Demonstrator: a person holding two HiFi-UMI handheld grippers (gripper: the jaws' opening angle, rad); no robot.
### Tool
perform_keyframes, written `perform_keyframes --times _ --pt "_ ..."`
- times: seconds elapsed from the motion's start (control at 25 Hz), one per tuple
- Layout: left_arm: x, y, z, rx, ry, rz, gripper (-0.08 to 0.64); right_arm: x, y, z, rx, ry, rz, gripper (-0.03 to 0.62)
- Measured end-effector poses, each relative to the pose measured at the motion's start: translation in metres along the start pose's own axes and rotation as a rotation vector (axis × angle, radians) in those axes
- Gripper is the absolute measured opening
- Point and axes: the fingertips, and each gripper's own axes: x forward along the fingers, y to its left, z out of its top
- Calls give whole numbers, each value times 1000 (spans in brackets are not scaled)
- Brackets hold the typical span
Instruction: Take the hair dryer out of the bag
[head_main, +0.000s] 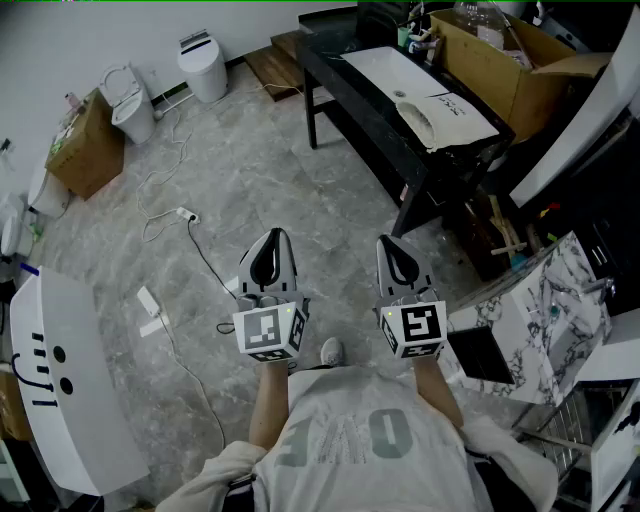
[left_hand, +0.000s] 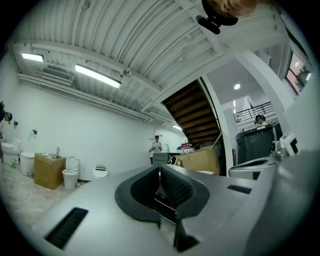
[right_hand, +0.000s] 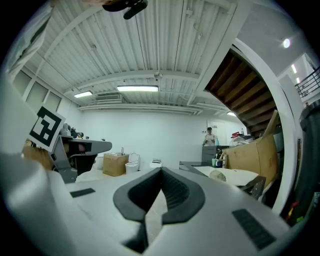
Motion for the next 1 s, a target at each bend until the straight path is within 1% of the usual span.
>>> perform_keyframes --times 0.32,0.48,0.64,0.8,0.92,1.0 --pt "11 11 -7 -14 10 -8 35 19 0 -3 5 14 -14 31" --pt "17 21 -10 -20 11 -13 35 32 7 -6 39 23 8 31" --pt "22 43 -9 -25 1 6 35 52 25 -8 109 9 62 31" --pt "25 73 -17 -34 3 33 35 73 41 -13 92 15 81 31" --pt "31 94 -21 -39 -4 51 35 88 45 -20 114 25 78 31" --pt "38 105 -19 -48 -24 64 35 98 44 -22 127 33 83 31"
